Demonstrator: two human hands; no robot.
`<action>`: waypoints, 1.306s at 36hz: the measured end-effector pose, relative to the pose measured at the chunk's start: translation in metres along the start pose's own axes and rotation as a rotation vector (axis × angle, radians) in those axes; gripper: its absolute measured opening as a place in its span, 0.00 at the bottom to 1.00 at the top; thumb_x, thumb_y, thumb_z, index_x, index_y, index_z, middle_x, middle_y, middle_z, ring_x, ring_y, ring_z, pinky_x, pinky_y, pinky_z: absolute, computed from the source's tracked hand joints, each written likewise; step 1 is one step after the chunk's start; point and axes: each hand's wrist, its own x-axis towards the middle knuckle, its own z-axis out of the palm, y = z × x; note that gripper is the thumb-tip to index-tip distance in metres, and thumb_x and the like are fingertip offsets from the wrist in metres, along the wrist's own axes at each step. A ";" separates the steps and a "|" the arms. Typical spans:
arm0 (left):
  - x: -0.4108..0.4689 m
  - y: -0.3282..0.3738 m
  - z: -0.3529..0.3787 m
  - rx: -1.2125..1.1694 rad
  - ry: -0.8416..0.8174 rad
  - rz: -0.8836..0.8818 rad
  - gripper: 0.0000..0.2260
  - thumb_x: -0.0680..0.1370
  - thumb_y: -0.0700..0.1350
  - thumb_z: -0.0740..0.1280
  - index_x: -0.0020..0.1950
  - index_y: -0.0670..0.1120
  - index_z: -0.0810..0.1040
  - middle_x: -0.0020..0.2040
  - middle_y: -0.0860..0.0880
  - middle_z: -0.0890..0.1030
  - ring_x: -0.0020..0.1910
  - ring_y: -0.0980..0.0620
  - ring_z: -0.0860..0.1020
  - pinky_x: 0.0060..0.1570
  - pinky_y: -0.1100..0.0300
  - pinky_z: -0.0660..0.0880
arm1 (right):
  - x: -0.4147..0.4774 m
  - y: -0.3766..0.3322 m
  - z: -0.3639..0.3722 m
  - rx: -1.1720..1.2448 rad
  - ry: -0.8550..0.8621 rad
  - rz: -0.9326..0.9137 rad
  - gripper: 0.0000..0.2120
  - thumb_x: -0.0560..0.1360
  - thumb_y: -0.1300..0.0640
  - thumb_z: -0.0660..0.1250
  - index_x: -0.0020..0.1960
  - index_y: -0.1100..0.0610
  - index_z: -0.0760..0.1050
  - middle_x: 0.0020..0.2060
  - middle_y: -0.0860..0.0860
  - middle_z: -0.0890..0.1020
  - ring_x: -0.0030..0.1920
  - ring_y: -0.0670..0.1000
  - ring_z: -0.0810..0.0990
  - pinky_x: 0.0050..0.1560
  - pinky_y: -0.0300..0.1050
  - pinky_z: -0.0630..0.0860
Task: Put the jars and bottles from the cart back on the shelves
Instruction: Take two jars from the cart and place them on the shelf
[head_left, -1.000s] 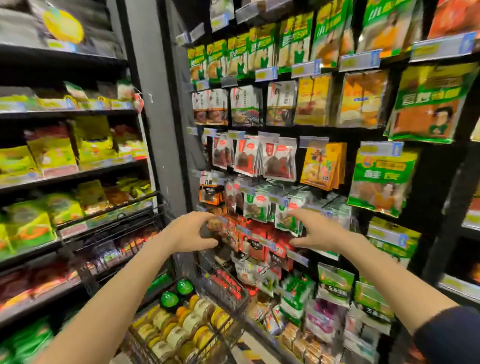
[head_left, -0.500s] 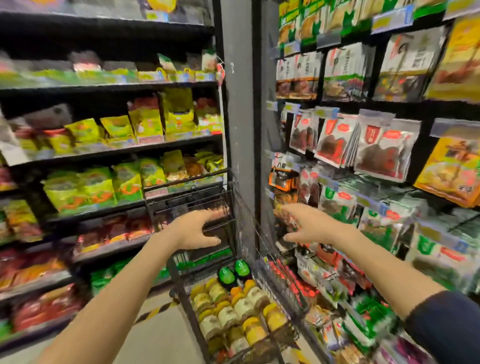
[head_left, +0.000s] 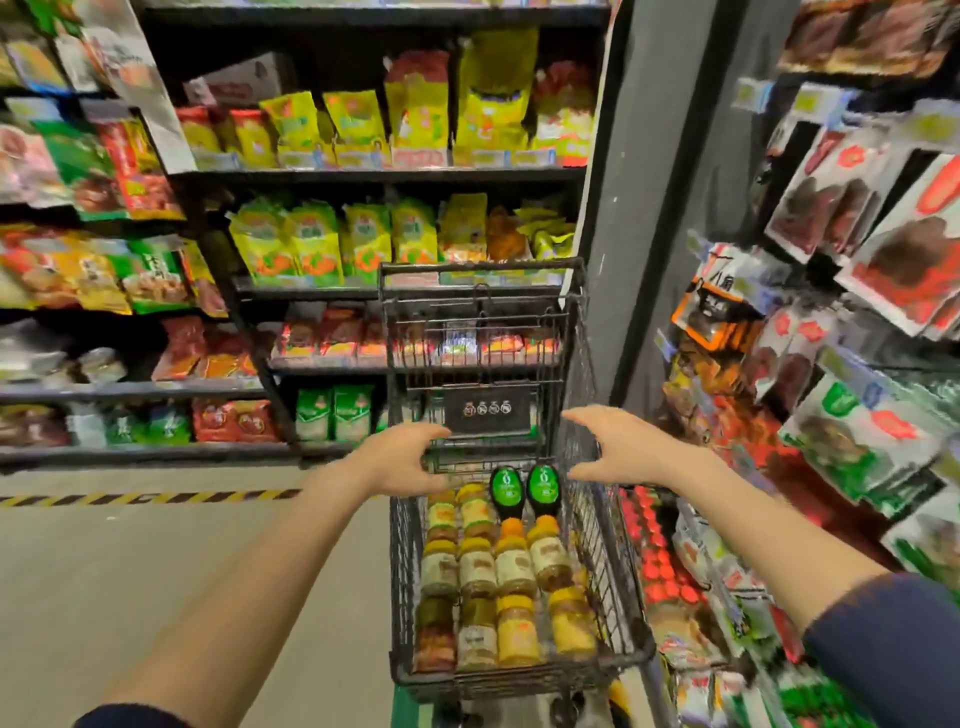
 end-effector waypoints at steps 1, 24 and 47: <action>0.002 0.000 0.006 -0.005 -0.010 -0.019 0.33 0.74 0.56 0.67 0.74 0.45 0.60 0.73 0.47 0.65 0.71 0.48 0.65 0.68 0.57 0.63 | 0.006 0.003 0.005 0.002 -0.015 -0.012 0.37 0.73 0.47 0.68 0.76 0.54 0.54 0.74 0.52 0.60 0.73 0.53 0.61 0.71 0.47 0.62; 0.020 -0.032 0.093 -0.240 -0.168 -0.152 0.29 0.73 0.48 0.69 0.72 0.41 0.65 0.70 0.44 0.70 0.69 0.47 0.68 0.64 0.59 0.65 | 0.094 0.001 0.093 0.099 -0.227 -0.155 0.36 0.73 0.49 0.68 0.75 0.58 0.56 0.73 0.54 0.63 0.73 0.53 0.62 0.70 0.44 0.60; 0.060 -0.055 0.255 -0.456 -0.539 -0.262 0.28 0.66 0.55 0.72 0.64 0.49 0.72 0.60 0.47 0.78 0.58 0.47 0.76 0.58 0.53 0.74 | 0.118 0.010 0.264 0.430 -0.516 0.101 0.32 0.73 0.53 0.69 0.73 0.57 0.60 0.71 0.54 0.67 0.70 0.54 0.67 0.66 0.44 0.67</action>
